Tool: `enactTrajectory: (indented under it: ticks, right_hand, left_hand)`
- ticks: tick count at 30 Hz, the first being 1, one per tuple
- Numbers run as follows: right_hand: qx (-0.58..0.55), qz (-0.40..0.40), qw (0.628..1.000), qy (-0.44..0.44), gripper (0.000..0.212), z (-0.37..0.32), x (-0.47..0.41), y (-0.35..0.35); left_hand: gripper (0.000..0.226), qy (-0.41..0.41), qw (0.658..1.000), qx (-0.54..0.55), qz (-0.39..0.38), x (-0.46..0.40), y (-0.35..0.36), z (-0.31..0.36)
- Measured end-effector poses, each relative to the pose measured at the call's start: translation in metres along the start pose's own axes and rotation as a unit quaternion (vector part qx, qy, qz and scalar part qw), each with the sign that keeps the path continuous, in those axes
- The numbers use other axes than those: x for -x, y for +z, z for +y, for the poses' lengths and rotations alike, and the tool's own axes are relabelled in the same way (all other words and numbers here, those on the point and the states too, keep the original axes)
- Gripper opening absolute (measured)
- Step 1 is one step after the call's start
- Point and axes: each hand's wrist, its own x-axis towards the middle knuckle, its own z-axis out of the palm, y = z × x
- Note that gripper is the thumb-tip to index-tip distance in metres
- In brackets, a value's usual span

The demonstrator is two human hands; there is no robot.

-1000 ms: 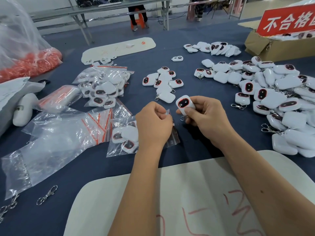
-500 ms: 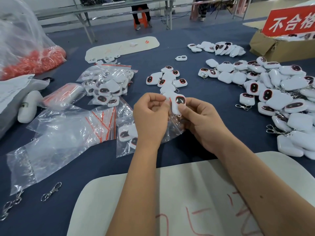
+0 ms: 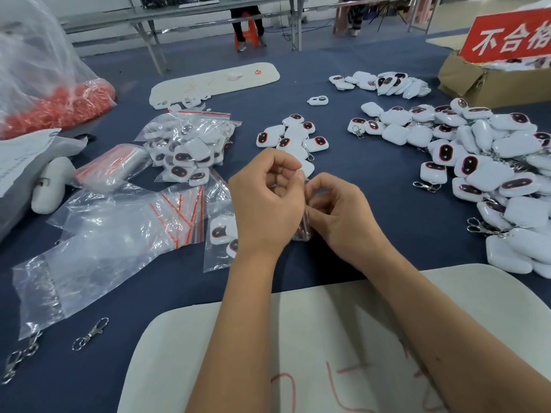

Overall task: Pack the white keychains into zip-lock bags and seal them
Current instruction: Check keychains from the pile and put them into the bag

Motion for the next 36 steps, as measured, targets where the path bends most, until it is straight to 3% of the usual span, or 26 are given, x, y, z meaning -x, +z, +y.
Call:
enactTrajectory:
  ticks: [2, 5, 6, 8, 11, 14, 17, 20, 22, 25, 28, 32, 36]
  right_hand:
    - [-0.035, -0.027, 0.999, 0.0, 0.008, 0.001, 0.0, -0.002]
    - [-0.086, -0.127, 0.988, -0.013, 0.024, -0.004, 0.003, -0.005]
    - [-0.094, -0.131, 0.987, -0.024, 0.029, -0.005, 0.003, -0.004]
    - [-0.082, -0.038, 0.995, -0.039, 0.032, -0.006, 0.003, -0.002]
    - [0.066, 0.193, 0.978, -0.051, 0.019, -0.004, 0.0, -0.007]
    - [0.29, 0.303, 0.908, -0.021, 0.016, -0.002, -0.001, -0.026]
    - [0.455, 0.299, 0.832, 0.103, 0.043, 0.003, -0.005, -0.051]
    - [0.513, 0.182, 0.808, 0.225, 0.065, 0.002, -0.008, -0.066]
    - [0.532, 0.129, 0.809, 0.214, 0.062, 0.005, -0.009, -0.064]
    - [0.545, 0.114, 0.822, 0.12, 0.054, 0.006, -0.008, -0.053]
    - [0.463, 0.135, 0.875, 0.044, 0.039, 0.003, -0.006, -0.043]
    - [0.364, 0.15, 0.919, -0.034, 0.013, 0.003, -0.004, -0.033]
    - [0.336, 0.147, 0.928, -0.063, 0.024, 0.004, -0.006, -0.032]
  left_hand:
    - [0.016, 0.002, 1.0, 0.002, 0.01, 0.0, -0.001, 0.001]
    - [0.015, -0.004, 1.0, 0.01, 0.025, -0.001, -0.001, 0.002]
    - [0.016, -0.007, 0.999, 0.016, 0.033, -0.002, -0.002, 0.001]
    - [0.017, -0.012, 0.999, 0.029, 0.038, -0.003, -0.002, -0.001]
    - [0.016, -0.023, 0.999, 0.021, 0.019, -0.002, 0.002, -0.003]
    - [0.019, -0.038, 0.999, -0.015, -0.023, 0.001, 0.013, -0.008]
    - [0.017, -0.05, 0.991, -0.085, -0.091, 0.007, 0.024, -0.016]
    - [0.015, -0.048, 0.98, -0.128, -0.145, 0.014, 0.033, -0.018]
    - [0.016, -0.057, 0.977, -0.136, -0.154, 0.014, 0.035, -0.019]
    - [0.022, -0.1, 0.978, -0.118, -0.142, 0.012, 0.034, -0.022]
    - [0.023, -0.127, 0.98, -0.104, -0.117, 0.012, 0.033, -0.021]
    - [0.017, -0.139, 0.98, -0.104, -0.095, 0.011, 0.033, -0.021]
    - [0.015, -0.126, 0.981, -0.104, -0.104, 0.011, 0.033, -0.023]
